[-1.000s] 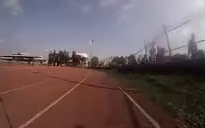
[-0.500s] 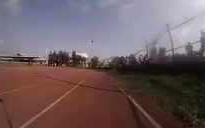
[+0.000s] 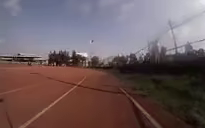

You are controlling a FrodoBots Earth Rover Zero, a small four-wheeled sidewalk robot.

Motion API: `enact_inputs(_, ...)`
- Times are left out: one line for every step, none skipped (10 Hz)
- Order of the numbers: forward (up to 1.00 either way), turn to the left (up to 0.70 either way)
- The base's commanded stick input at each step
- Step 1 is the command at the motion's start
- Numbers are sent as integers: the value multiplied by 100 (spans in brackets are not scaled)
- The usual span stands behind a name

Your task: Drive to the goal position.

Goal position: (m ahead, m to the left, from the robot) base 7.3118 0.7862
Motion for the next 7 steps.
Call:
enact_inputs(50, 0)
enact_inputs(50, 0)
enact_inputs(50, 0)
enact_inputs(50, 0)
enact_inputs(50, 0)
enact_inputs(50, 0)
enact_inputs(50, 0)
